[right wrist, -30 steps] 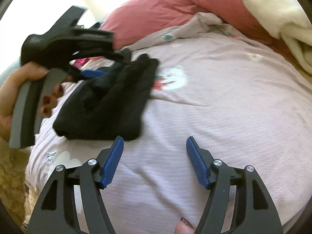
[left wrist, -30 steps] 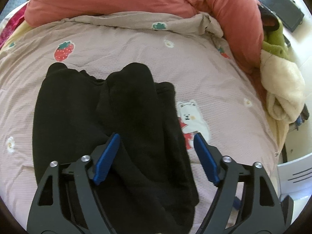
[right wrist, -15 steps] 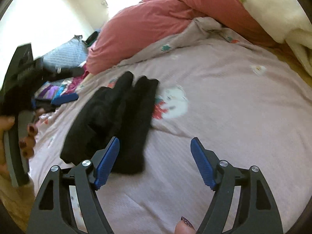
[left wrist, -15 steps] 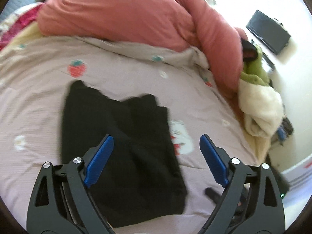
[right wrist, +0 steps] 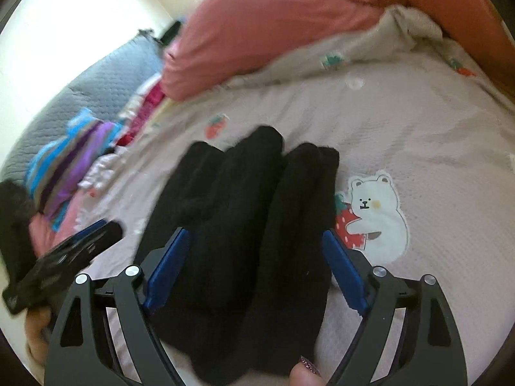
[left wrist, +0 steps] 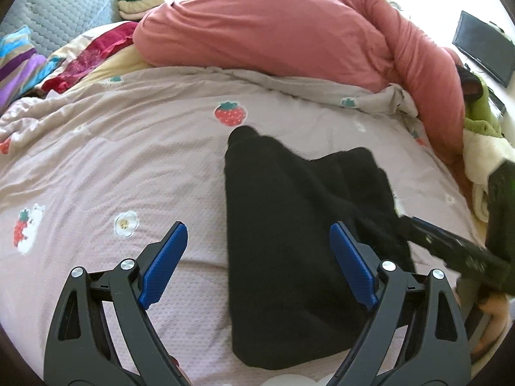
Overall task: Fold small clothes
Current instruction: 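Close the right tool on the folded shirt's edge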
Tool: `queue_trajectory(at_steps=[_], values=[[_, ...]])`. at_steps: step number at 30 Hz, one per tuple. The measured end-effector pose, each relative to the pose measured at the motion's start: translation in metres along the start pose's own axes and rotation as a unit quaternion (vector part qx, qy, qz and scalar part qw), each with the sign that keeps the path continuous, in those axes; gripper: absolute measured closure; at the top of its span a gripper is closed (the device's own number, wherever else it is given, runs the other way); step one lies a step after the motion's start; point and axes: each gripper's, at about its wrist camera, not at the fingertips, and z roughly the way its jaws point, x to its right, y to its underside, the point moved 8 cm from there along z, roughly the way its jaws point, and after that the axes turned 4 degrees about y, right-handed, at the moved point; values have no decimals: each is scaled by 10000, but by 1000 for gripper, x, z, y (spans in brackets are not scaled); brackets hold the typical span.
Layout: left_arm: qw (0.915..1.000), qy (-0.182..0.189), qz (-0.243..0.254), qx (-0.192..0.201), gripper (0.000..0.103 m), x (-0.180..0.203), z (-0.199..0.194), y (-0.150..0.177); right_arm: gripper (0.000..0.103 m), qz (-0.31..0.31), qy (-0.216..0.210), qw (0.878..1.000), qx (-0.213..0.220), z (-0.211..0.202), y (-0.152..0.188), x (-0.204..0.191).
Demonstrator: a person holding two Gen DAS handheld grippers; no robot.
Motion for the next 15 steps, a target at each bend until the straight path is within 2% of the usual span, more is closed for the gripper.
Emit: queue_trajectory(at_steps=[3, 5, 9, 11, 13, 15], values=[[10000, -66, 11, -18, 20, -6, 3, 5, 21, 101, -48, 9998, -189, 17, -2, -1], [10000, -71, 39, -33, 20, -8, 5, 7, 42, 36, -128, 9995, -273, 24, -2, -5], [10000, -51, 28, -52, 20, -10, 7, 9, 47, -20, -65, 9995, -293, 31, -2, -8], [10000, -29, 19, -59, 20, -11, 7, 10, 69, -87, -17, 9997, -239, 32, -4, -10], [10000, -36, 29, -43, 20, -11, 7, 9, 80, -350, 45, 9993, -127, 30, -6, -15], [10000, -31, 28, -25, 20, -10, 6, 9, 83, -666, 20, 9977, 105, 20, -10, -24]])
